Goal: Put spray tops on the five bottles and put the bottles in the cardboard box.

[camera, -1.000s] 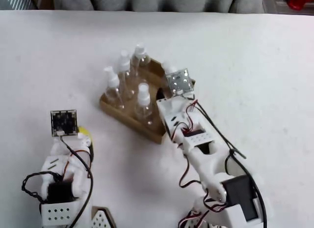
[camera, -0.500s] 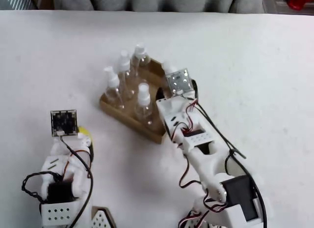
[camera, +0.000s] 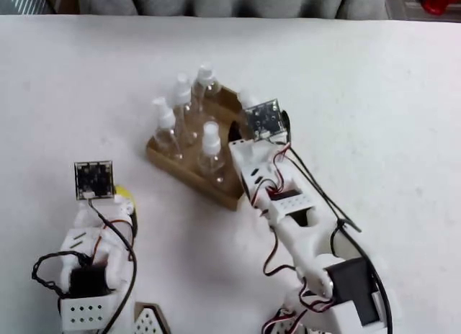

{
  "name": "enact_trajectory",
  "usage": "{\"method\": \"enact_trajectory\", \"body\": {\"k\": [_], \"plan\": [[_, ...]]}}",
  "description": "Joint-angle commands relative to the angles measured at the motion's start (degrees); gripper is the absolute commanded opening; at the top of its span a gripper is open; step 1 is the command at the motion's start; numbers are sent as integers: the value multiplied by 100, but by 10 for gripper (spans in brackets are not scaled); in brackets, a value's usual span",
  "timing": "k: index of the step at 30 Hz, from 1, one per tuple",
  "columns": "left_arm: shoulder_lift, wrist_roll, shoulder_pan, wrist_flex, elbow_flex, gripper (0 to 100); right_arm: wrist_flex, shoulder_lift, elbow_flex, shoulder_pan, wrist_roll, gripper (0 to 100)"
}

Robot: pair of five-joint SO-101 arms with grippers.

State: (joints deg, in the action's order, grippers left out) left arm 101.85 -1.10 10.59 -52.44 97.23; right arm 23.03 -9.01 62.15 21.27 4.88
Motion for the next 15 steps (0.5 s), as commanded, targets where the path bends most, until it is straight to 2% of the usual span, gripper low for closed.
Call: {"method": "enact_trajectory", "body": {"k": [1,15], "plan": [[40,53,57,-35,-18,20,84,-541,-62,13,-44,343],[40,53,57,-26,-18,20,75,-2018,35,4,18,341]]}}
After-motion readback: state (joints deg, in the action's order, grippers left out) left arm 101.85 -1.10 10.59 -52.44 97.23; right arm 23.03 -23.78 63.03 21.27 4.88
